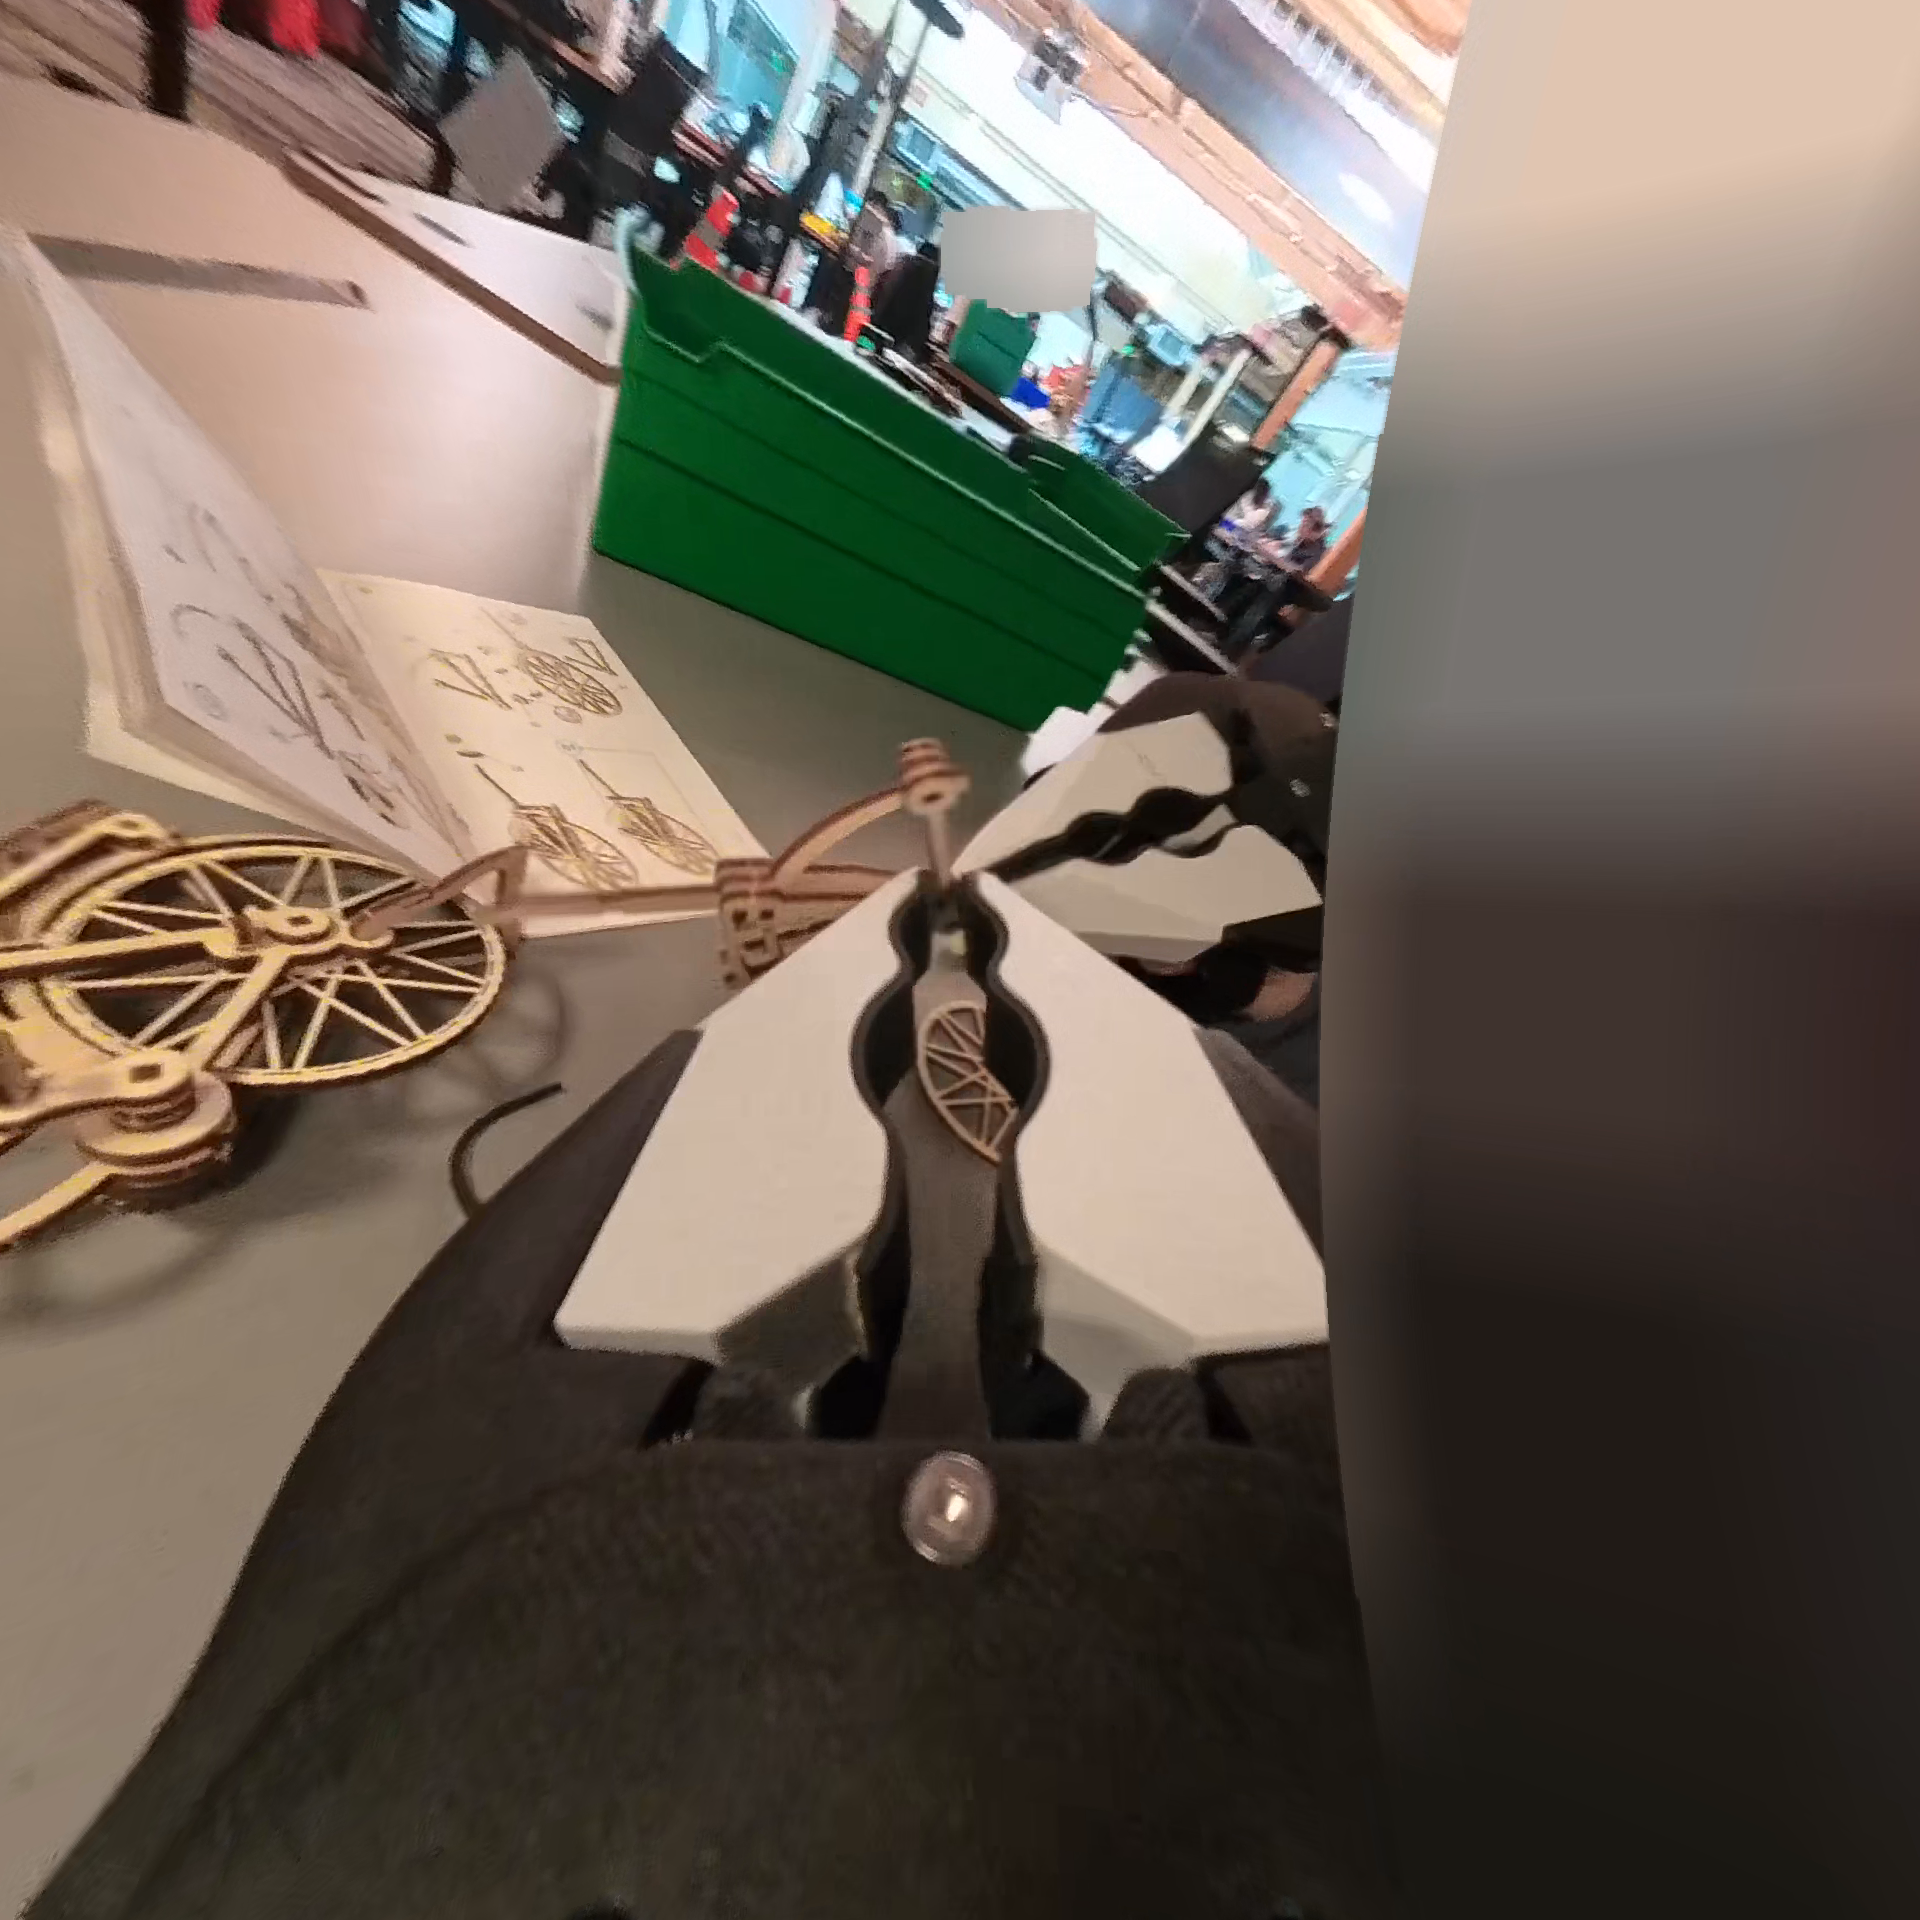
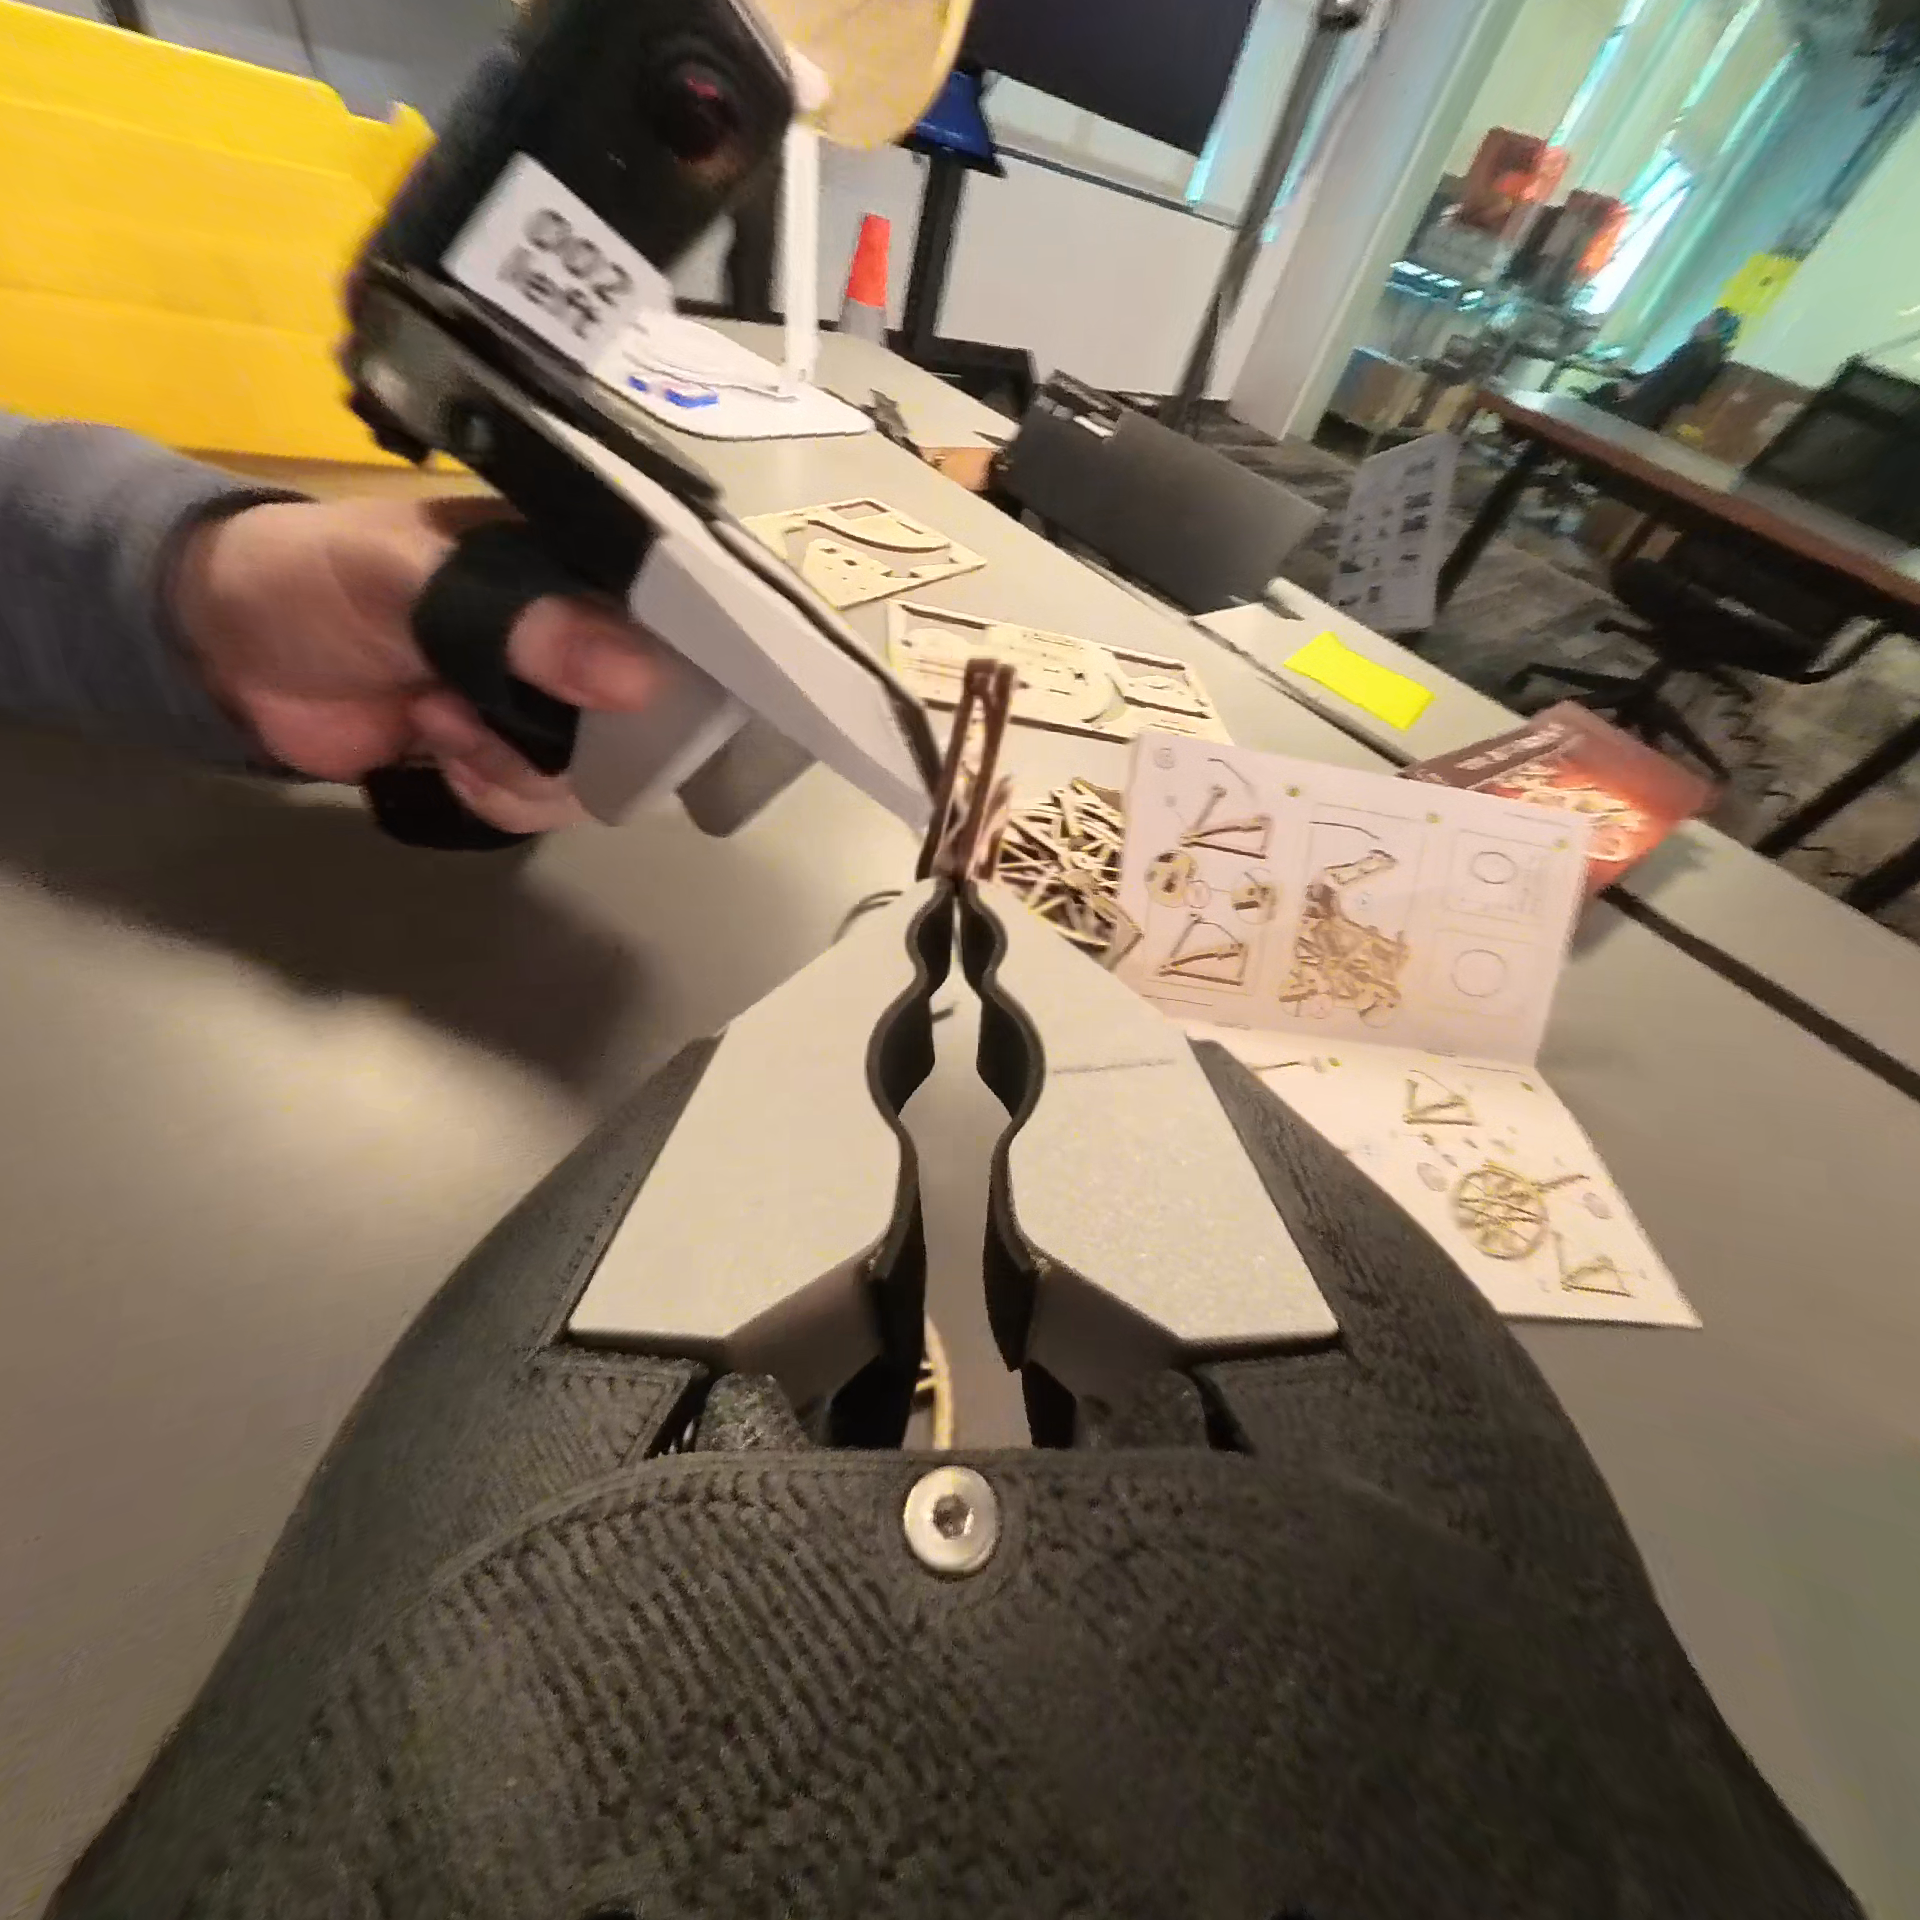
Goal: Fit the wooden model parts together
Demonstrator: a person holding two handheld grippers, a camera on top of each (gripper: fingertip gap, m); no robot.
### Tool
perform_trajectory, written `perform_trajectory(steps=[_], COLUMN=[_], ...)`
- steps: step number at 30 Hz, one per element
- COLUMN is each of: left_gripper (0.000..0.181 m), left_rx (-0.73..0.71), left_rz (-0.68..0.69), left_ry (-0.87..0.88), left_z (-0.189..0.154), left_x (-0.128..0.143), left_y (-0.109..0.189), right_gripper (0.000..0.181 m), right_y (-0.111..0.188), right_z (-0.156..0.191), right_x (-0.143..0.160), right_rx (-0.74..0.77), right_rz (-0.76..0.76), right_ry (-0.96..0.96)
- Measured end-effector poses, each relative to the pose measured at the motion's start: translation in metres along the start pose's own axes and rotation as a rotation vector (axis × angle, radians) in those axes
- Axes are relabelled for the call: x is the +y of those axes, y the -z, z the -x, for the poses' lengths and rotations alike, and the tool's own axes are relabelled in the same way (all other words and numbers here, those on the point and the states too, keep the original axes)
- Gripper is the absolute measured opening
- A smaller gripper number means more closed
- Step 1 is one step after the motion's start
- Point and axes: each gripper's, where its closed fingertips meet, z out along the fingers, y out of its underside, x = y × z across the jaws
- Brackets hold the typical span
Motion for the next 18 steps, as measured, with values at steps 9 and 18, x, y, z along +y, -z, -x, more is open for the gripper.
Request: perform_trajectory(steps=[9, 18], left_gripper=[0.023, 0.005], left_rx=[-0.089, -0.089], left_rz=[-0.027, -0.069], left_ry=[-0.053, 0.041], left_z=[0.002, 0.010], left_x=[0.005, 0.001], left_y=[-0.008, -0.003], right_gripper=[0.000, 0.000], right_y=[-0.001, -0.002], right_z=[-0.006, -0.014], right_x=[-0.002, 0.009], right_rx=[0.157, 0.208], right_rz=[0.006, 0.049], right_ry=[0.197, 0.240])
